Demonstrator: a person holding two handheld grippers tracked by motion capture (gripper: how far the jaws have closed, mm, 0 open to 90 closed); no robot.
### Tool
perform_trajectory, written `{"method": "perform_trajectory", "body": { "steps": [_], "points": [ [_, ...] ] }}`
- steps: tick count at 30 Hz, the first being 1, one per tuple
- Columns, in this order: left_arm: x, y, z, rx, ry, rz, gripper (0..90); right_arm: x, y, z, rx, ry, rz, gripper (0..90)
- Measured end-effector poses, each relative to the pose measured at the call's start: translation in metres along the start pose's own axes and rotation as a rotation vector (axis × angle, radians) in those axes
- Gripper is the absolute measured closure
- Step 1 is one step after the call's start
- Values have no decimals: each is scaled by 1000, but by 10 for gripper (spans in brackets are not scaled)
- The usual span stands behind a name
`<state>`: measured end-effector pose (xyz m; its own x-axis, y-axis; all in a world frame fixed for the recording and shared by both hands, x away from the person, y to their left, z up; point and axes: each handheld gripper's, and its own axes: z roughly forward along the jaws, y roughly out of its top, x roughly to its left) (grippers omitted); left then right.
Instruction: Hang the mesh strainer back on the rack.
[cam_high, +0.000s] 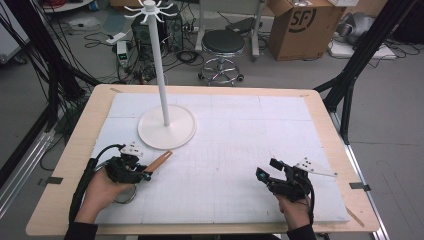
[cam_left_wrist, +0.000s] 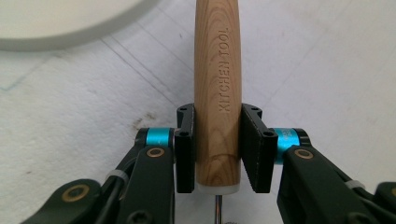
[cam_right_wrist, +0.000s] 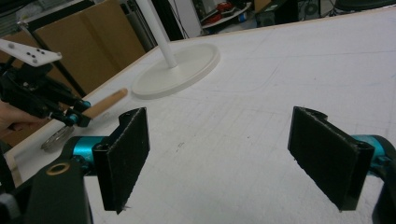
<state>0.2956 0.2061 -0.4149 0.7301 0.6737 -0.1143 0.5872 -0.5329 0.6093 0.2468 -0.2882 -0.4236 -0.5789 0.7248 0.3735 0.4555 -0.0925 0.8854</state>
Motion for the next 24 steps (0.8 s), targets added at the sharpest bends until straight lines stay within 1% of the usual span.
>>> {"method": "perform_trajectory", "body": {
  "steps": [1, 2, 3, 4, 5, 6, 7, 9, 10, 11, 13, 14, 15, 17, 19, 21, 22, 24],
  "points": [
    [1, 0, -3, -22, -10, -4, 692, 0, 0, 0, 0, 0, 0, 197],
    [1, 1, -5, -54, -18, -11, 692, 0, 0, 0, -1, 0, -1, 197],
    [2, 1, -8, -79, -38, -15, 691, 0, 0, 0, -1, -1, -3, 197],
    [1, 2, -10, -108, -47, -21, 691, 0, 0, 0, -2, -2, -3, 197],
    [2, 2, -13, -135, -46, -23, 691, 0, 0, 0, -4, -1, -3, 197],
    [2, 3, -15, -158, -64, -34, 691, 0, 0, 0, -3, -2, 0, 197],
    [3, 3, -16, -180, -69, -41, 691, 0, 0, 0, -5, -2, -2, 197],
    [5, 4, -22, -245, -88, -63, 691, 0, 0, 0, -5, 1, 4, 197],
    [5, 4, -26, -285, -97, -75, 691, -1, 0, 0, -3, 6, 13, 196],
    [5, 5, -29, -322, -113, -86, 691, -1, 0, 0, -7, 9, 12, 196],
    [5, 6, -37, -407, -130, -89, 690, -2, 0, -1, -11, 11, 19, 193],
    [6, 6, -41, -451, -147, -98, 690, -2, 0, -1, -13, 11, 17, 190],
    [7, 7, -45, -484, -152, -105, 690, -3, 0, -1, -17, 7, 24, 183],
    [9, 9, -51, -533, -156, -112, 690, -4, 0, -1, -17, 12, 28, 181],
    [10, 12, -55, -570, -159, -118, 690, -4, -1, -1, -14, 21, 44, 179],
    [11, 15, -60, -602, -162, -125, 690, -4, -1, 0, -14, 30, 50, 178],
    [12, 17, -62, -609, -160, -123, 690, -4, -2, 0, -11, 33, 54, 177],
    [13, 21, -64, -605, -139, -123, 690, -4, -3, 1, -13, 38, 59, 177]
  ]
}}
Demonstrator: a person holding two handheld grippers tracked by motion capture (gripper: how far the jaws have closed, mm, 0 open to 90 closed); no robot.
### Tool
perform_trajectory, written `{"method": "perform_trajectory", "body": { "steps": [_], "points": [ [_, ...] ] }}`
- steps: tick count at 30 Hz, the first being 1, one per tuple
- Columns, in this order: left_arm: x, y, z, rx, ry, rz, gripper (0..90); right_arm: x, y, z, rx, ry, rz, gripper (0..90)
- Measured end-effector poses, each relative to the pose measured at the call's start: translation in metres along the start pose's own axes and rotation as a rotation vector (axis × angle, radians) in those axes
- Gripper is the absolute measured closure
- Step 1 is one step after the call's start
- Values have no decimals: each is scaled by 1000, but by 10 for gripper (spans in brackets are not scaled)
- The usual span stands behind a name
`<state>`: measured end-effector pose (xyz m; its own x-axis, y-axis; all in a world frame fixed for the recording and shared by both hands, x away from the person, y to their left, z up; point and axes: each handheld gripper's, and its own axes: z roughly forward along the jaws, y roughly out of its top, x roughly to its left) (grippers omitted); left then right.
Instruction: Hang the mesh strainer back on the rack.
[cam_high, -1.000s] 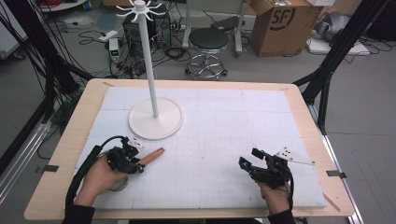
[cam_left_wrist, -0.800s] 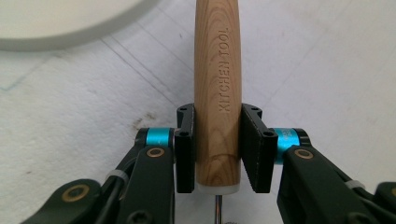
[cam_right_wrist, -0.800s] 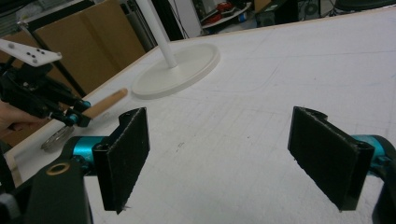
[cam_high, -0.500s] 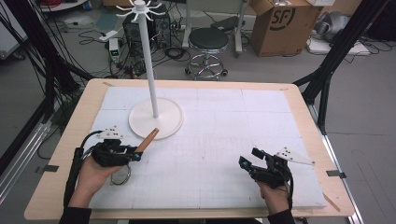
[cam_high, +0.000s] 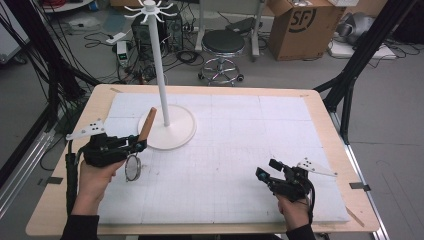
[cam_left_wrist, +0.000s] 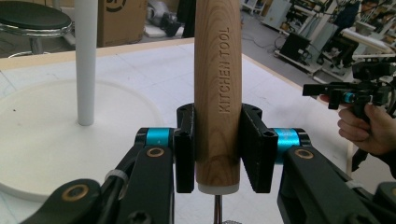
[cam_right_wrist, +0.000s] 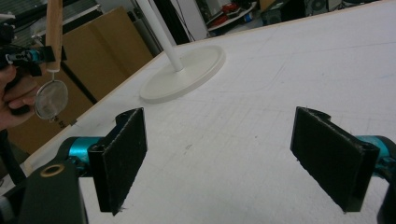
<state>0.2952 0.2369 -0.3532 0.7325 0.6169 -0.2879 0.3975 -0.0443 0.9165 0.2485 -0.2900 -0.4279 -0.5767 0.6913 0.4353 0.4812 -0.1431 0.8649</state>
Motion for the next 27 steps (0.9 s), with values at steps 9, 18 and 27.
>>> {"method": "perform_trajectory", "body": {
  "steps": [9, 18, 27],
  "points": [
    [7, 28, -5, -132, -13, -20, 690, -3, 0, 2, -12, 0, 17, 176],
    [11, 54, -9, -266, -35, -22, 690, -9, -2, 2, -12, 32, 59, 176],
    [4, 75, -6, -372, -8, 16, 690, -9, -2, 1, -21, 36, 64, 176]
  ]
}}
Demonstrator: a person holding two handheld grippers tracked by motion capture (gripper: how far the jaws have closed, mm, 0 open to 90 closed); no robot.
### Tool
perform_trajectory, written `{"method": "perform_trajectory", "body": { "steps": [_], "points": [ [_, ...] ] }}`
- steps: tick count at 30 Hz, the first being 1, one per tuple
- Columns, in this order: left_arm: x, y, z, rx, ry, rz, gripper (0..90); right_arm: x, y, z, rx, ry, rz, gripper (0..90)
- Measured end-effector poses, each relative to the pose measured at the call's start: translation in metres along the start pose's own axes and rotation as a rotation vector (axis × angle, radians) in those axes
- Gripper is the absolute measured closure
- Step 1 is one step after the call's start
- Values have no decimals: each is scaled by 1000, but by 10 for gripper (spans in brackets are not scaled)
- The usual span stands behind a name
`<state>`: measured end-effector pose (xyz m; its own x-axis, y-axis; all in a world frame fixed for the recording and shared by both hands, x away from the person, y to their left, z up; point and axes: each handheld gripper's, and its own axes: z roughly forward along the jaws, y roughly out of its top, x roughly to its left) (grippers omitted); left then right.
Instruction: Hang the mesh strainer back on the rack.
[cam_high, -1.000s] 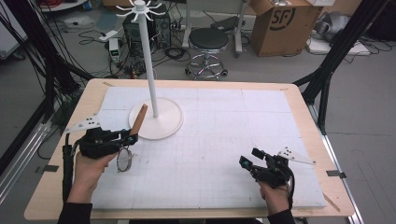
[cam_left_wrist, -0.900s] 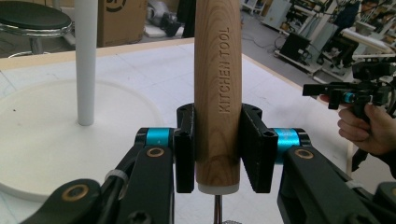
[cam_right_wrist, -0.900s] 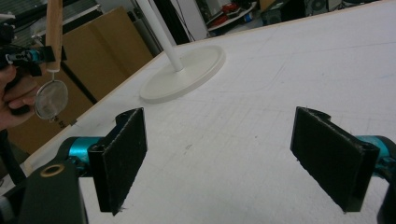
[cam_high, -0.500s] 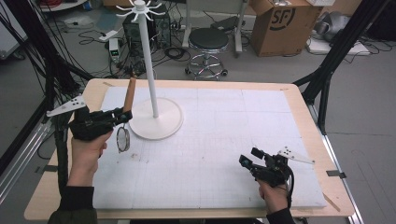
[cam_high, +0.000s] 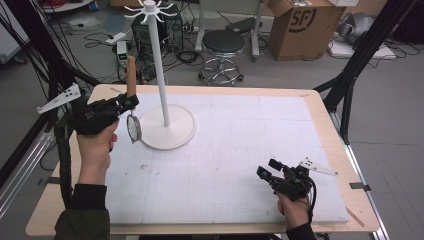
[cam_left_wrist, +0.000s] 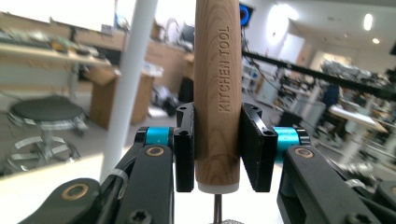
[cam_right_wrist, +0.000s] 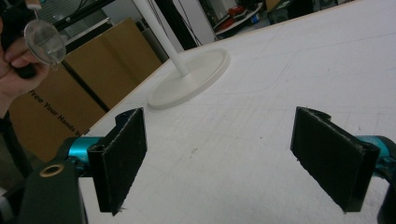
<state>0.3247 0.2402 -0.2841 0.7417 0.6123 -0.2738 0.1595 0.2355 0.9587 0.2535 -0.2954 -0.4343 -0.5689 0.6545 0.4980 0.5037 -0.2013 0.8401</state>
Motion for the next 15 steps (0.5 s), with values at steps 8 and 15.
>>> {"method": "perform_trajectory", "body": {
  "steps": [8, 15],
  "points": [
    [-4, 24, 15, -62, -20, 32, 689, -5, 0, 1, 3, -4, 13, 176],
    [-7, 38, 25, -66, 5, 50, 689, -8, 1, -1, -10, -1, 26, 176]
  ]
}}
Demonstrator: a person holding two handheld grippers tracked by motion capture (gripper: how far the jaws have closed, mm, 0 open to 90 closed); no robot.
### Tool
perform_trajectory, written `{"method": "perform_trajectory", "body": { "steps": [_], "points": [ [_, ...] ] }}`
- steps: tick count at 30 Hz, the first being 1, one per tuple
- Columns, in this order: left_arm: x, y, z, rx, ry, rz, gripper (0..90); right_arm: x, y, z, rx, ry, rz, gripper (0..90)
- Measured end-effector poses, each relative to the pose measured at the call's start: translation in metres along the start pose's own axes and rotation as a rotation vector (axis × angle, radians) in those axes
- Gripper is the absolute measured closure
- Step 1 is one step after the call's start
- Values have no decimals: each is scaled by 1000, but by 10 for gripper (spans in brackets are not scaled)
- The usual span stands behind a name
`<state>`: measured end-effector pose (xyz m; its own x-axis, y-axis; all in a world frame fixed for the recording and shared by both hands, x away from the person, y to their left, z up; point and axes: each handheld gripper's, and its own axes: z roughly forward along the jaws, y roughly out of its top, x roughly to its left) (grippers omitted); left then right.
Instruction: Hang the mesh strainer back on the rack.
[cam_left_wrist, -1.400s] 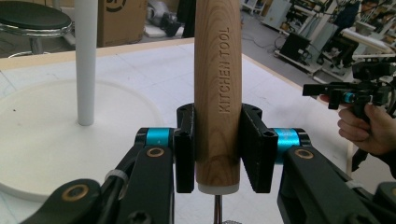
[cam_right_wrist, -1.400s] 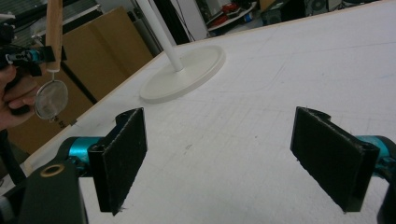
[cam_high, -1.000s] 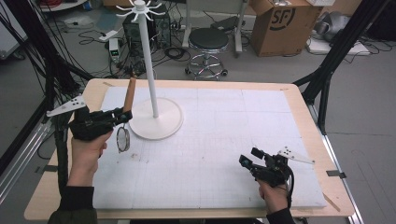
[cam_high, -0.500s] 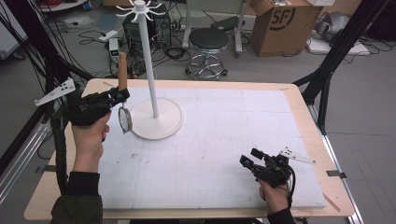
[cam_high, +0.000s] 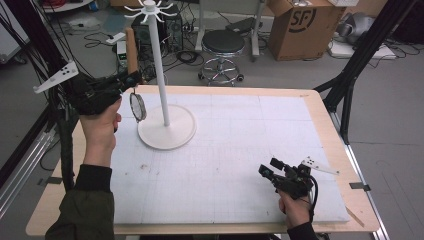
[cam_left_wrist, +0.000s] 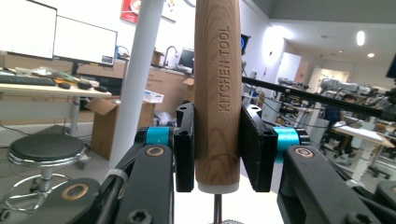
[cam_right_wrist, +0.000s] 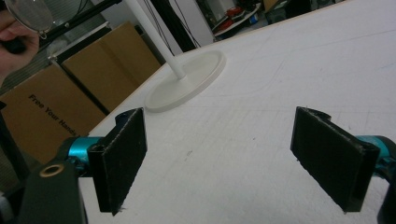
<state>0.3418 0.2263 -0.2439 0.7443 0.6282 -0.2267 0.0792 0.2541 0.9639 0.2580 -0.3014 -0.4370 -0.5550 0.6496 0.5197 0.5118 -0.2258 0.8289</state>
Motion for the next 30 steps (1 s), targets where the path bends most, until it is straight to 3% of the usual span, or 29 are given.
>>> {"method": "perform_trajectory", "body": {
  "steps": [3, 15, 21, 26, 30],
  "points": [
    [0, 6, 3, 3, 14, 19, 690, -1, 0, -1, -4, 3, 4, 176],
    [22, 34, 8, -1, 17, 15, 690, -2, 1, -2, -4, 4, 14, 174],
    [37, 32, 9, 30, 24, 4, 689, -3, 2, -4, -8, -6, 22, 174],
    [47, 32, 11, 4, -10, -13, 689, -4, 1, -4, -7, -12, 21, 174],
    [51, 31, 16, 30, -27, -4, 689, -4, 1, -4, -12, -24, 20, 174]
  ]
}}
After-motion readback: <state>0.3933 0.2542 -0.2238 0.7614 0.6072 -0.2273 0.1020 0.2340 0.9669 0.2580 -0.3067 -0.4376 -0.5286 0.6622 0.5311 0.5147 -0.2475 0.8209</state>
